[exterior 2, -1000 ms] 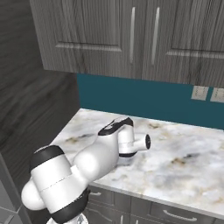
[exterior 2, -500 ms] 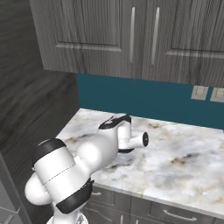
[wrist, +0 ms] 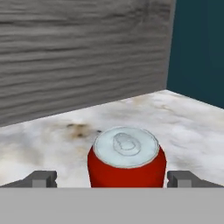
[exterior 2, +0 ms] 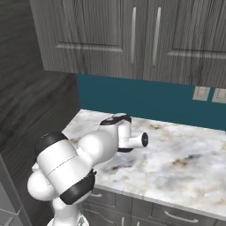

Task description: Move the drinks to the dining counter.

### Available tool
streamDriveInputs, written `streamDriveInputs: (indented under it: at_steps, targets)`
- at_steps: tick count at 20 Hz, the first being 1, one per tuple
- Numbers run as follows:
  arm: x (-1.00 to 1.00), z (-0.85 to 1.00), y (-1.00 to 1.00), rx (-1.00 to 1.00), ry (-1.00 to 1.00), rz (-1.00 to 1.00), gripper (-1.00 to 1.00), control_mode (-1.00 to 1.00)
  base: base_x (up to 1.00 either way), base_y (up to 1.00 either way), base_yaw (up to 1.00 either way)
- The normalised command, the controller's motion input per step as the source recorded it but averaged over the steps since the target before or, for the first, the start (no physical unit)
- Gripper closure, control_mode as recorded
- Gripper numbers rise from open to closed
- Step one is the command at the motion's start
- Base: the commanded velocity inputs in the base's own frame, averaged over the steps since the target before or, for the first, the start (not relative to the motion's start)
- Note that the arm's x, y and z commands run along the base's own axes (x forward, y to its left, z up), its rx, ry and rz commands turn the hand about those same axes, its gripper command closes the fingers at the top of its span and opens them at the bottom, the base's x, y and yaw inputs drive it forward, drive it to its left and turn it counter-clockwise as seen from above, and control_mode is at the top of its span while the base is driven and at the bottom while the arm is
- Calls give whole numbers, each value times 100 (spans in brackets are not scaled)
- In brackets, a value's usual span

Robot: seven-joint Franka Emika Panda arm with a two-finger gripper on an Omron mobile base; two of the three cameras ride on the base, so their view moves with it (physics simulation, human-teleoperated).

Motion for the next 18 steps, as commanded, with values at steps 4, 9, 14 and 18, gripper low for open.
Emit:
streamDriveInputs:
  at_steps: [4, 9, 14, 18]
  targets:
    - [11, -21, 0, 0, 8, -3, -100, -100, 0, 0, 0]
    - [10, -22, 2, 0, 11, -3, -100, -100, 0, 0, 0]
    - [13, -16, 8, 0, 10, -3, -100, -100, 0, 0, 0]
    - [16, -13, 14, 0, 9, -2, -100, -100, 0, 0, 0]
